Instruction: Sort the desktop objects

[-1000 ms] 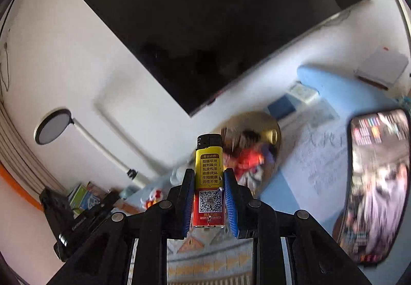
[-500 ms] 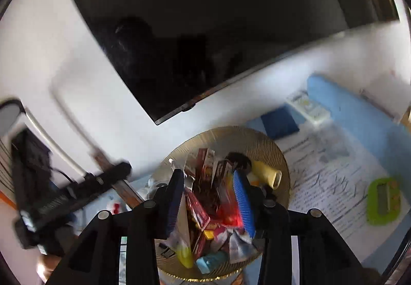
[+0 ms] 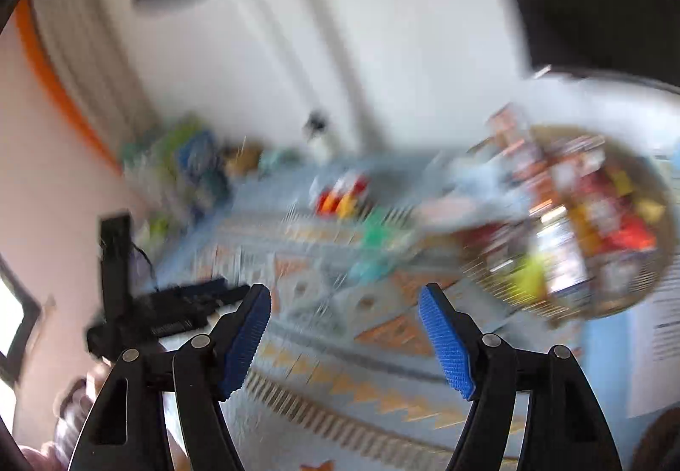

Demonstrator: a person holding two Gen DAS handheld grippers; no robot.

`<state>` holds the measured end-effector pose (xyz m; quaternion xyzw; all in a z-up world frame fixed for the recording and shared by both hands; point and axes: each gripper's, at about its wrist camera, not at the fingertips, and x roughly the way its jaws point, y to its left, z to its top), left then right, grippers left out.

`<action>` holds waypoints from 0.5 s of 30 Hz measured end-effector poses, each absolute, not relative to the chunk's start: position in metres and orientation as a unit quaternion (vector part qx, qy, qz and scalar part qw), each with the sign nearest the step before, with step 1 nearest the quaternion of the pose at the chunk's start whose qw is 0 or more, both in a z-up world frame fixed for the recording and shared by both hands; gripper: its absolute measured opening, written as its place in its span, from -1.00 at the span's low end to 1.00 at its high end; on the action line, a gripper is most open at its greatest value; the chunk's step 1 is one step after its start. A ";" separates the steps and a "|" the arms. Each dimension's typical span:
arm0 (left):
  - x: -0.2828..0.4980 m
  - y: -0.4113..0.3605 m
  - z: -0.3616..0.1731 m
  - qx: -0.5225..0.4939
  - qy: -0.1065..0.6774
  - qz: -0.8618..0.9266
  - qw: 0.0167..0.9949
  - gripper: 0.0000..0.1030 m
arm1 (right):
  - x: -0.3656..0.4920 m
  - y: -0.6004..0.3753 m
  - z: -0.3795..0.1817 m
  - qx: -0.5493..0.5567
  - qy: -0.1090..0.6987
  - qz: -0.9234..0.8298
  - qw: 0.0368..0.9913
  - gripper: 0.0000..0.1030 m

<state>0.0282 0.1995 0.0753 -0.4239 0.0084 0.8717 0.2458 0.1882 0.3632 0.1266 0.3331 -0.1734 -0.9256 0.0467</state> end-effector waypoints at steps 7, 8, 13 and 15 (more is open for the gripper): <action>0.015 0.118 0.032 -0.450 0.016 0.884 0.125 0.28 | 0.119 0.283 0.054 0.451 -0.094 -0.888 0.006 0.38; 0.011 0.118 0.027 -0.448 0.017 0.886 0.115 0.28 | 0.112 0.281 0.048 0.459 -0.096 -0.883 0.002 0.38; -0.020 0.113 0.010 -0.452 0.015 0.887 0.092 0.28 | 0.069 0.268 0.032 0.459 -0.045 -0.885 -0.064 0.38; -0.028 0.116 0.001 -0.447 0.032 0.891 0.068 0.33 | 0.063 0.266 0.032 0.457 -0.024 -0.886 -0.081 0.38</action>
